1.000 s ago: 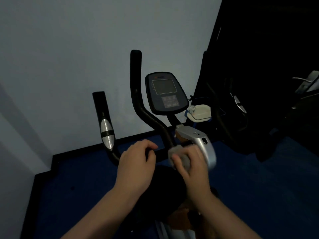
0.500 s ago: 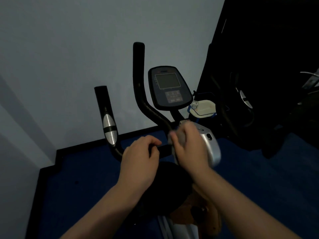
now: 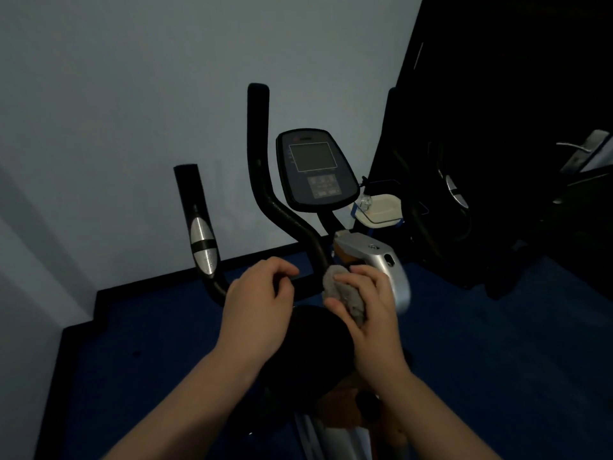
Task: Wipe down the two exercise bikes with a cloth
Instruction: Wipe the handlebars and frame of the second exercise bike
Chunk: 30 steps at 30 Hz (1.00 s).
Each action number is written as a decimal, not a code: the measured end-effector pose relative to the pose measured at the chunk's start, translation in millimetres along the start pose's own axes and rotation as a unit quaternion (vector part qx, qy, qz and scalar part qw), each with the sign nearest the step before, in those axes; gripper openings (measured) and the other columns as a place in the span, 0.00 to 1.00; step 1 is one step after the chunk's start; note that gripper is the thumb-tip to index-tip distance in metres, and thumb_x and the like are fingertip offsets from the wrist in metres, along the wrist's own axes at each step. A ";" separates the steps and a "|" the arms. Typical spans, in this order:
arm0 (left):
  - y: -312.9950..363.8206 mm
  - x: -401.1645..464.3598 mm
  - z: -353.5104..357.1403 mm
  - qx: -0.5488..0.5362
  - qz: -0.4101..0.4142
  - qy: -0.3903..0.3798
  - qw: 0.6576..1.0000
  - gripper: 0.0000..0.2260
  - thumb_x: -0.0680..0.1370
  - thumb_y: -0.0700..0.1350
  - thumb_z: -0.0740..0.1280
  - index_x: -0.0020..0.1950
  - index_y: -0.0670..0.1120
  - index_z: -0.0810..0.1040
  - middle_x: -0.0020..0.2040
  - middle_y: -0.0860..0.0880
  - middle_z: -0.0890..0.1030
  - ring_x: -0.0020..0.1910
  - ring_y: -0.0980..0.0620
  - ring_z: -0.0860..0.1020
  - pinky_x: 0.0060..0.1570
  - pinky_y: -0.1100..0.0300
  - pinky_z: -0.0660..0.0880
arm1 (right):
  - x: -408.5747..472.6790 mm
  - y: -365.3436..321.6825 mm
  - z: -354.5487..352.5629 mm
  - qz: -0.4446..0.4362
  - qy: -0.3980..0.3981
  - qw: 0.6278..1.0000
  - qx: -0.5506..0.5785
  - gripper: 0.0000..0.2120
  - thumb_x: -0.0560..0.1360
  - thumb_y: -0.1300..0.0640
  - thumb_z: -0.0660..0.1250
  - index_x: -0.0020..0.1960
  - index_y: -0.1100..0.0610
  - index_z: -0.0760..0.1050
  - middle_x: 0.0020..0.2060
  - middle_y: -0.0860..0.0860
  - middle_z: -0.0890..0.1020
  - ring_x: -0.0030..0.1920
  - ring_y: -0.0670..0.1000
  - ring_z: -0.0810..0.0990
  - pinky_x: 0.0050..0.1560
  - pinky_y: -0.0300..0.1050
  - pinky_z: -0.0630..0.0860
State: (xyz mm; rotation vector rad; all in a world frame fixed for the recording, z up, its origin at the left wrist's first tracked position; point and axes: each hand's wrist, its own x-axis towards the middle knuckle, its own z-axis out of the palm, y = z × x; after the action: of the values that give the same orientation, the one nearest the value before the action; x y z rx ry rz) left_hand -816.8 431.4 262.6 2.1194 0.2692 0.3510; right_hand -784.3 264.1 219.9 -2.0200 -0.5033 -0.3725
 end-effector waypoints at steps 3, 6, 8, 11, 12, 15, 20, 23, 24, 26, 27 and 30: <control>0.9 -0.6 -1.2 0.001 -0.004 -0.001 1.000 0.09 0.79 0.45 0.61 0.53 0.58 0.77 0.48 0.59 0.79 0.46 0.51 0.78 0.50 0.47 0.78 | 14.6 -3.6 -1.3 -0.037 -0.008 0.998 -0.042 0.11 0.74 0.55 0.70 0.55 0.50 0.76 0.54 0.47 0.72 0.55 0.41 0.72 0.55 0.28 0.68; 1.0 0.2 1.0 0.004 -0.005 -0.008 1.000 0.09 0.79 0.44 0.61 0.53 0.57 0.78 0.47 0.59 0.79 0.44 0.52 0.78 0.49 0.48 0.78 | 47.4 -15.4 2.9 -0.050 0.012 0.997 -0.055 0.09 0.74 0.57 0.70 0.54 0.52 0.78 0.51 0.46 0.72 0.51 0.40 0.72 0.52 0.25 0.66; 0.5 0.6 0.7 0.003 -0.005 -0.006 1.000 0.09 0.79 0.44 0.61 0.53 0.57 0.78 0.47 0.58 0.79 0.44 0.52 0.78 0.48 0.50 0.78 | 61.7 -22.3 10.2 -0.034 0.022 0.999 -0.034 0.08 0.74 0.57 0.70 0.53 0.52 0.79 0.50 0.45 0.72 0.50 0.39 0.72 0.52 0.26 0.67; -1.3 0.4 -1.0 -0.006 -0.008 -0.006 1.000 0.09 0.79 0.45 0.61 0.54 0.57 0.77 0.48 0.58 0.79 0.46 0.51 0.79 0.49 0.48 0.78 | 36.0 -13.0 12.9 -0.027 0.021 0.999 -0.026 0.13 0.72 0.53 0.72 0.56 0.49 0.78 0.53 0.43 0.71 0.55 0.38 0.70 0.55 0.25 0.66; -1.7 0.2 -1.3 -0.009 -0.008 -0.004 1.000 0.09 0.79 0.45 0.61 0.54 0.57 0.77 0.48 0.58 0.79 0.46 0.50 0.79 0.49 0.47 0.78 | 20.8 -7.9 11.4 -0.027 0.022 0.999 -0.017 0.15 0.71 0.52 0.72 0.57 0.47 0.76 0.55 0.42 0.71 0.58 0.38 0.70 0.56 0.25 0.66; -1.5 0.6 0.2 -0.003 -0.004 0.004 1.000 0.09 0.78 0.45 0.62 0.53 0.57 0.78 0.48 0.58 0.79 0.46 0.49 0.78 0.50 0.47 0.78 | 3.8 1.2 9.6 -0.030 0.042 0.999 -0.006 0.15 0.71 0.53 0.73 0.57 0.48 0.76 0.56 0.42 0.72 0.58 0.41 0.72 0.57 0.29 0.69; -4.0 -0.6 2.4 -0.001 0.002 0.001 1.000 0.09 0.79 0.44 0.62 0.53 0.56 0.78 0.43 0.57 0.78 0.39 0.54 0.75 0.41 0.56 0.75 | 66.7 -17.8 19.5 -0.080 -0.003 0.995 -0.058 0.09 0.72 0.57 0.71 0.52 0.52 0.78 0.48 0.44 0.73 0.52 0.47 0.73 0.52 0.35 0.69; -6.3 1.4 2.2 0.004 0.006 -0.001 1.000 0.09 0.79 0.44 0.61 0.53 0.55 0.78 0.40 0.58 0.77 0.33 0.59 0.73 0.34 0.64 0.67 | 71.3 -20.2 25.4 -0.043 0.014 0.999 -0.022 0.09 0.73 0.56 0.71 0.52 0.52 0.78 0.49 0.46 0.74 0.53 0.47 0.74 0.54 0.37 0.71; -6.4 2.3 2.0 0.003 0.006 -0.002 1.000 0.09 0.79 0.44 0.61 0.53 0.55 0.78 0.39 0.58 0.77 0.33 0.60 0.73 0.33 0.65 0.67 | 60.0 -16.9 23.2 -0.034 0.022 0.999 -0.021 0.10 0.73 0.56 0.71 0.53 0.51 0.78 0.50 0.45 0.73 0.53 0.44 0.74 0.55 0.35 0.70; -5.9 3.2 0.9 -0.002 0.005 0.001 1.000 0.09 0.79 0.44 0.61 0.53 0.56 0.78 0.40 0.58 0.77 0.35 0.58 0.75 0.35 0.63 0.70 | 28.8 -6.5 13.3 -0.039 0.040 0.998 -0.017 0.12 0.72 0.56 0.72 0.55 0.49 0.78 0.51 0.44 0.74 0.54 0.41 0.75 0.54 0.30 0.69; -5.4 3.3 0.7 -0.003 0.003 0.004 1.000 0.09 0.79 0.44 0.61 0.53 0.57 0.77 0.42 0.59 0.78 0.38 0.56 0.76 0.37 0.60 0.73 | 14.3 -3.1 6.5 -0.042 0.042 0.998 0.000 0.13 0.72 0.56 0.72 0.55 0.48 0.78 0.51 0.44 0.75 0.54 0.42 0.76 0.54 0.30 0.70; -4.6 1.3 2.2 0.002 0.010 0.011 1.000 0.09 0.79 0.44 0.61 0.52 0.56 0.78 0.47 0.60 0.78 0.44 0.54 0.77 0.46 0.55 0.77 | 18.8 1.2 -0.5 -0.053 0.031 0.998 -0.013 0.12 0.72 0.57 0.72 0.55 0.51 0.79 0.48 0.43 0.76 0.51 0.39 0.76 0.51 0.27 0.70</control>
State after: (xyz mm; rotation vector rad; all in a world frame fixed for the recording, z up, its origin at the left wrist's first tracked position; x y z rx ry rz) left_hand -815.0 432.5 257.8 2.1250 0.2609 0.3866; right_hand -767.4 266.8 227.8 -2.0054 -0.5713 -0.5069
